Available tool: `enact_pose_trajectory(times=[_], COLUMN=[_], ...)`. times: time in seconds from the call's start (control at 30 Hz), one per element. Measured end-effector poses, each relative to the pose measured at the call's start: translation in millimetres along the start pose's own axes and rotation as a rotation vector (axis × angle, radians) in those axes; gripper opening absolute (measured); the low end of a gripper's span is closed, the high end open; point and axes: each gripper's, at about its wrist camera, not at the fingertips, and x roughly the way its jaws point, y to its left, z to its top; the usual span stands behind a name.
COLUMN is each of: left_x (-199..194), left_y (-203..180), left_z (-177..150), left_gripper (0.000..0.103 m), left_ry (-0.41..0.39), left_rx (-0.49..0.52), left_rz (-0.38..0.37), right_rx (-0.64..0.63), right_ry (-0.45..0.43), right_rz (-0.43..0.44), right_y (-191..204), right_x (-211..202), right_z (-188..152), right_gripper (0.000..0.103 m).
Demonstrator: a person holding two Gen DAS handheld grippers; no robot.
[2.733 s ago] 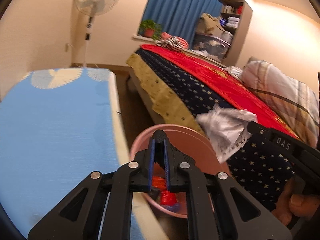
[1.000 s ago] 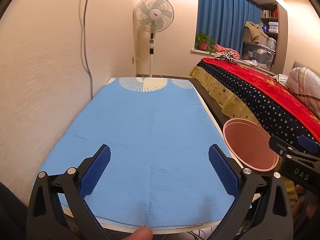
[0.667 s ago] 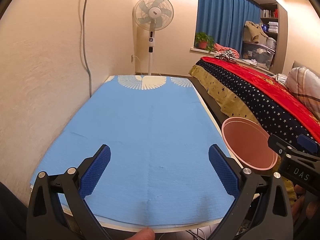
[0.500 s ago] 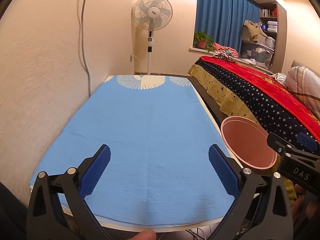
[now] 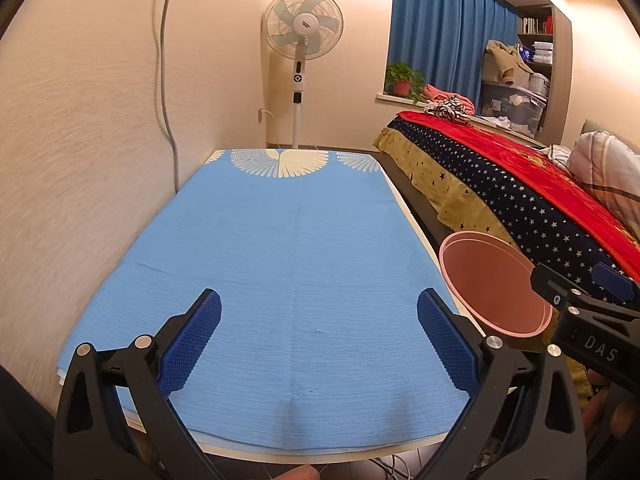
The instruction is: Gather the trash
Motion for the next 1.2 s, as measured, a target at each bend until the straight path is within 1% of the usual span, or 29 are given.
enact_pose_trajectory(times=[0.77, 1.2], left_x=[-1.3, 0.9], left_y=[-1.1, -0.5], left_z=[-1.5, -0.9], left_gripper=[0.095, 0.095], left_ry=[0.002, 0.006], left_rx=[0.002, -0.007], left_rz=[-0.003, 0.008], right_rx=[-0.003, -0.009], right_ry=[0.003, 0.004], right_rz=[0.001, 0.0], right_y=[0.1, -0.3], right_x=[-1.1, -0.2], right_z=[-0.9, -1.4], right_gripper=[0.098, 0.098])
